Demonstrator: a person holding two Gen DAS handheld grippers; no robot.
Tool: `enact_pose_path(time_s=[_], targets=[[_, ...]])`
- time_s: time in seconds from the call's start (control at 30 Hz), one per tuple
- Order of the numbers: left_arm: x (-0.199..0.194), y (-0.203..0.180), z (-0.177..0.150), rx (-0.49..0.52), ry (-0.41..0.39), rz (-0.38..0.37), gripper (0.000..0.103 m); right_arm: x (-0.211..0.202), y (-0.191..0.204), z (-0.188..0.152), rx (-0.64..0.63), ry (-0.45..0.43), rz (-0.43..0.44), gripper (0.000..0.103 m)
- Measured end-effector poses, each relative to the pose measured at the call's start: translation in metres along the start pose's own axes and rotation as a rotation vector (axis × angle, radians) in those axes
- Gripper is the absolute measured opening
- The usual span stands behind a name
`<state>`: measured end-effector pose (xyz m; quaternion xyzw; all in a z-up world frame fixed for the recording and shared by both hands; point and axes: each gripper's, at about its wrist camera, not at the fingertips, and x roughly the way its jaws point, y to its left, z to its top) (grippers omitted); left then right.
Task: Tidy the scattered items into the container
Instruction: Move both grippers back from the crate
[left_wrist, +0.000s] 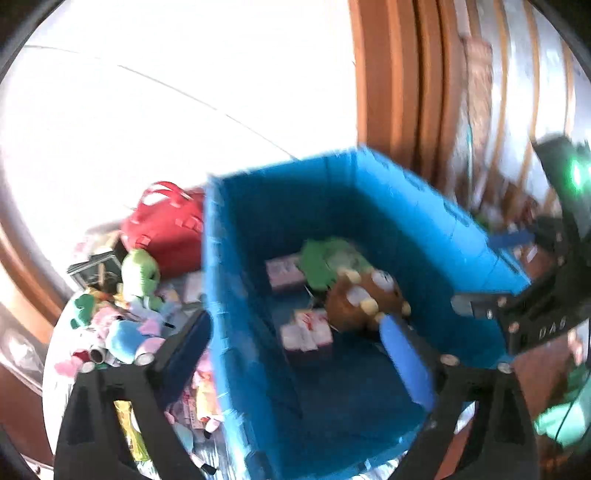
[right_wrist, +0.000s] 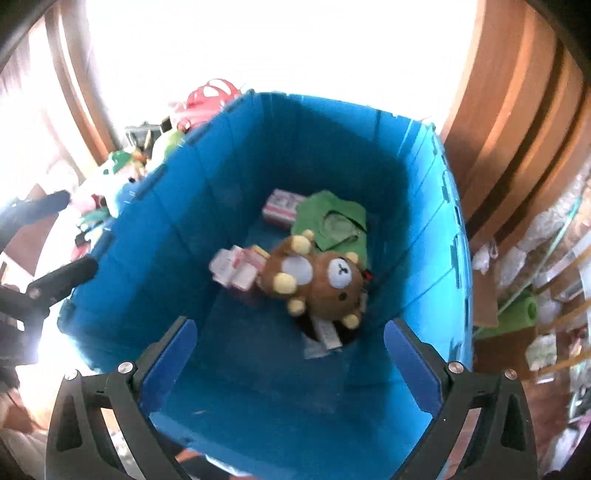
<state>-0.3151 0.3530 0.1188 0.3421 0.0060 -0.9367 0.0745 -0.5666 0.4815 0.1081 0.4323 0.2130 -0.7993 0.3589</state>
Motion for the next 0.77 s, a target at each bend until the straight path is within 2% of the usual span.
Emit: enact_pose_path(time_s=[0.1, 0.2, 0.33, 0.43, 0.5, 0.77], targets=[[-0.027, 0.018, -0.016, -0.021, -0.046, -0.007, 0.103, -0.019, 0.028, -0.015, 0.011, -0.042, -0.054, 0.103], [-0.047, 0.038, -0.030, -0.046, -0.050, -0.009, 0.103, -0.040, 0.058, -0.027, 0.027, -0.081, -0.088, 0.103], [-0.065, 0.058, -0.044, -0.063, -0.023, 0.065, 0.103, -0.061, 0.089, -0.039, 0.050, -0.111, -0.084, 0.103], [-0.077, 0.071, -0.053, -0.084, -0.012, 0.016, 0.103, -0.067, 0.108, -0.044, 0.046, -0.116, -0.088, 0.103], [-0.085, 0.077, -0.059, -0.106, -0.019, -0.006, 0.103, -0.072, 0.116, -0.048, 0.048, -0.122, -0.101, 0.102], [-0.106, 0.077, -0.068, -0.091, -0.060, 0.042, 0.103, -0.078, 0.114, -0.056, 0.094, -0.120, -0.100, 0.103]])
